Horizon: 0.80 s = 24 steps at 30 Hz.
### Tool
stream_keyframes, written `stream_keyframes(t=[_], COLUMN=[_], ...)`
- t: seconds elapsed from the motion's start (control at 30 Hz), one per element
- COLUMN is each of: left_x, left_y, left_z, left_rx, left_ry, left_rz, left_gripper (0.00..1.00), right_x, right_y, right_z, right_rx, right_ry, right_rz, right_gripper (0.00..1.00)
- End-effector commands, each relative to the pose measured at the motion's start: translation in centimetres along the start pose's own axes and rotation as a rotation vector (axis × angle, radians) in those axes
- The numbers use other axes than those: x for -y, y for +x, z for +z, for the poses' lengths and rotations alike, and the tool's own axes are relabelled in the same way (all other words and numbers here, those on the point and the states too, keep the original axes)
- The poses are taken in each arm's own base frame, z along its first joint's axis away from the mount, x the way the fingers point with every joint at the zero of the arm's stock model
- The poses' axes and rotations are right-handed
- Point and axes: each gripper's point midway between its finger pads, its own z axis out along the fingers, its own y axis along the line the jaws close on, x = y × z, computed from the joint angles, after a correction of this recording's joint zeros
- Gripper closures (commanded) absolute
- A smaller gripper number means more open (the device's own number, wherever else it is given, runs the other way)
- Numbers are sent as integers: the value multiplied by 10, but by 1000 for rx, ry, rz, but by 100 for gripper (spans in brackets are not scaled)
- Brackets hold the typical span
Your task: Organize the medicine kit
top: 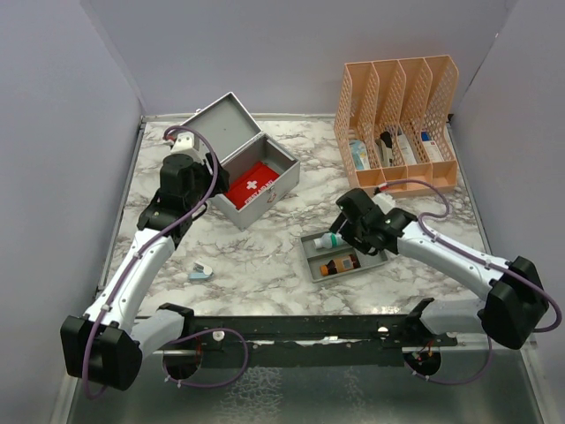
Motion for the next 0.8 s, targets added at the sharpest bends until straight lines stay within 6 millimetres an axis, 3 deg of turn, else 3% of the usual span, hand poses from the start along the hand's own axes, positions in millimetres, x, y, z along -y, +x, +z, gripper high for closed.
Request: stream_keyframes(t=[0.0,0.2,0.5,0.77], left_x=[25,38,45,49], left_y=[-23,-30,-36,-35], left_z=[-16,-26,-36,-37], left_rx=[85,135,172,173], left_ry=[142,227,269,291], left_rz=[52,68,77,82], left_gripper=[35,35,35,35], right_x=[-19,0,53,60], right_y=[-45,-83,-130,-145], right_z=[-7,7,50,78], right_rx=[164,170,124,116], right_ry=[-70,-107,-37,-25], right_rz=[-137,-90,130,282], right_gripper=[36,36,41,43])
